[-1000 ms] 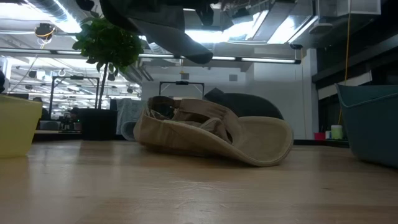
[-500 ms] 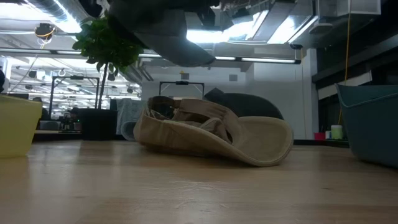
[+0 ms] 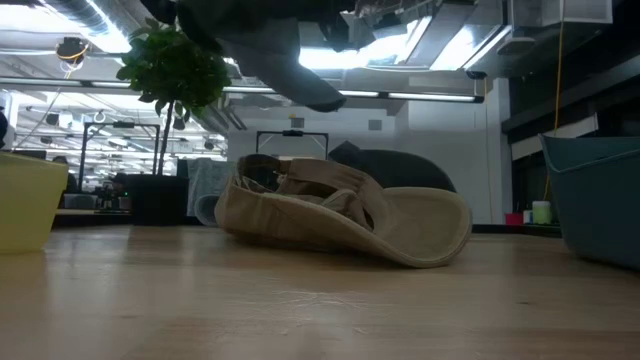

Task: Pick & Place hat
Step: Put the bottom blue cap into the blue bin

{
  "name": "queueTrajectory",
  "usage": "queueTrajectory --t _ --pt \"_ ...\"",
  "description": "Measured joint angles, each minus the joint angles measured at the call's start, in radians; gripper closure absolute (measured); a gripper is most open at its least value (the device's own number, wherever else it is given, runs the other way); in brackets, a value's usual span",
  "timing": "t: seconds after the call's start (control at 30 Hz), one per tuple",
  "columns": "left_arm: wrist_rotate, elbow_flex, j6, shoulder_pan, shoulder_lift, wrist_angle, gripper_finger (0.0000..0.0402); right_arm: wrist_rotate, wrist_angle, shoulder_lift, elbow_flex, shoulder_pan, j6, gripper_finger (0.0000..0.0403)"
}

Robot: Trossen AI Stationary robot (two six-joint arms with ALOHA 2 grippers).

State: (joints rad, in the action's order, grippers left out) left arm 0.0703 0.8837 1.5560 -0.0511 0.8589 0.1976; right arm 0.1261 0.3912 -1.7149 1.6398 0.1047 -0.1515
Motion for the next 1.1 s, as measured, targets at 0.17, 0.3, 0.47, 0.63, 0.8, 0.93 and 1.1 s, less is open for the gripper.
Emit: queueTrajectory --t 0.17,0.3,0.47,0.63,0.8,0.93,1.1 --pt "0.011 0.0 0.002 0.005 0.025 -0.001 0.0252 0.0 -0.005 0.0 0.0 0.001 -0.002 0.0398" --pt "0.009 0.0 0.004 0.005 0.038 -0.004 0.0252 -0.001 -0.005 0.0 0.0 0.001 -0.022 0.0397" --pt "0.002 0.0 0.015 0.005 0.053 -0.03 0.0258 0.0 -0.005 0.0 0.0 0.001 -0.025 0.0395" --pt "-0.044 0.0 -0.093 0.005 0.063 -0.072 0.0286 -0.001 -0.005 0.0 0.0 0.001 0.006 0.0374" --pt "-0.053 0.0 -0.16 0.005 0.063 -0.068 0.0355 -0.001 -0.005 0.0 0.0 0.001 0.028 0.0352" --pt "-0.055 0.0 -0.199 0.004 0.063 -0.067 0.0384 -0.001 -0.006 0.0 0.0 0.001 0.028 0.0339" --pt "-0.133 0.0 -0.25 0.005 0.061 -0.059 0.038 -0.002 -0.002 0.0 0.0 0.001 0.055 0.0318"
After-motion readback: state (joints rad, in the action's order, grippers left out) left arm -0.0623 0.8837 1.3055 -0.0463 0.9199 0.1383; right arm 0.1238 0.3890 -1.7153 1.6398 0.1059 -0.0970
